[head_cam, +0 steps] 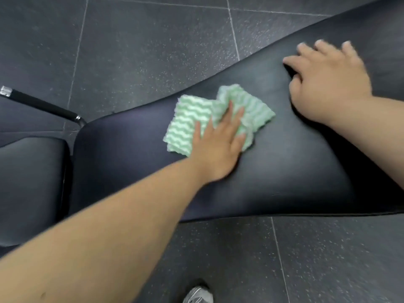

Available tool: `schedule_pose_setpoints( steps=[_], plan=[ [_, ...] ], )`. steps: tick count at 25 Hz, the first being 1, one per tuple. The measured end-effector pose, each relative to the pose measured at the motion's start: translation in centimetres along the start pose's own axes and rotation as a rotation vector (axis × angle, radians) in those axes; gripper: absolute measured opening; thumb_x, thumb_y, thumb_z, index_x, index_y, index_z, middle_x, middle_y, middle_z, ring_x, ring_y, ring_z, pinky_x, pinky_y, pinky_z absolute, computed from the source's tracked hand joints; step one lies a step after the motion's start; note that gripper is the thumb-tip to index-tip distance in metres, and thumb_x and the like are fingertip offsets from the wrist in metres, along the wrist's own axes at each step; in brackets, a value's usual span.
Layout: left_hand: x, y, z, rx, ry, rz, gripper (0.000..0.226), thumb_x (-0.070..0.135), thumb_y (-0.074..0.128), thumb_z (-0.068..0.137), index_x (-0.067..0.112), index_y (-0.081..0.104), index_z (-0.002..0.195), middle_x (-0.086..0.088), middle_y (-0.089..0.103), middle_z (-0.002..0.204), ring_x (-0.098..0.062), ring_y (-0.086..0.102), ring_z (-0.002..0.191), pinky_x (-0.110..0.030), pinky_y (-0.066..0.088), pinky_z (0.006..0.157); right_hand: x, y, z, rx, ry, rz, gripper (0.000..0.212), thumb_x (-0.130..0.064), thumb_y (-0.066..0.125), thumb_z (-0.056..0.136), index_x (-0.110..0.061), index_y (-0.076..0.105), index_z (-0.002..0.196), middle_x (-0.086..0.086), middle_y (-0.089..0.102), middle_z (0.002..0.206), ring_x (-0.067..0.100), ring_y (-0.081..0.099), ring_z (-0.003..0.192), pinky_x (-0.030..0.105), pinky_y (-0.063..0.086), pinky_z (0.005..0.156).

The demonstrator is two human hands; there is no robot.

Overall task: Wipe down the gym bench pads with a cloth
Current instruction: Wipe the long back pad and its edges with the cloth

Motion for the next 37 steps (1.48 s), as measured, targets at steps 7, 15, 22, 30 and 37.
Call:
schedule_pose_setpoints(
  steps=[7,15,22,30,37],
  plan=[
    [-11.4,-1.5,-4.2,0.169,-0.611,-0.120,0.043,0.029,0.026,0.101,0.020,0.028,0.143,0.005,0.008,0.160,-0.040,0.028,0.135,-0.055,0.010,0.112,4.6,0.1,-1.1,0.005,0.121,0.010,0.053,-0.039,0.021,0.095,-0.025,0.030,0.146,0.004,0.021,0.158,0.027,0.011,0.147,0.056,0.004,0.116],
    [12.3,0.3,3.7,0.012,0.151,-0.045,0.053,0.035,0.022,0.100,0.041,0.001,0.148,0.015,-0.013,0.158,-0.014,-0.009,0.146,-0.047,-0.015,0.112,4.9,-0.7,-1.0,0.056,0.139,0.153,0.044,-0.025,0.028,0.095,-0.027,0.049,0.134,-0.001,0.034,0.153,0.023,0.017,0.146,0.052,0.005,0.117],
    [1.3,-1.0,2.3,0.152,-0.032,-0.069,0.049,0.029,0.026,0.101,0.032,0.016,0.149,0.013,0.000,0.159,-0.002,-0.001,0.143,-0.046,-0.002,0.117,4.1,-0.8,-2.0,0.048,0.196,0.203,0.036,-0.029,0.033,0.097,-0.020,0.052,0.126,0.003,0.032,0.154,0.026,0.016,0.146,0.049,0.005,0.118],
    [-10.8,0.0,-5.3,0.119,-0.158,-0.123,0.053,0.027,0.024,0.100,0.037,0.005,0.149,0.015,-0.009,0.158,0.010,-0.013,0.134,-0.034,-0.014,0.112,-16.6,3.9,-2.8,-0.131,-0.101,0.226,0.044,-0.028,0.029,0.097,-0.024,0.036,0.141,0.000,0.013,0.160,0.024,0.001,0.148,0.051,-0.004,0.116],
    [-26.4,0.4,-14.0,0.099,-0.376,-0.259,0.053,0.024,0.026,0.100,0.046,0.006,0.143,0.030,-0.009,0.145,0.011,-0.008,0.132,-0.039,-0.011,0.115,-32.3,7.2,-4.0,-0.235,-0.272,0.198,0.050,-0.029,0.030,0.097,-0.025,0.028,0.147,0.000,0.011,0.161,0.024,-0.001,0.148,0.050,-0.005,0.116]
  ],
)
Point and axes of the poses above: each hand's wrist, its own z-axis towards the middle knuckle, its own y-axis out of the palm, x = y × z, the point moved 10 cm from there along z, towards the middle knuckle
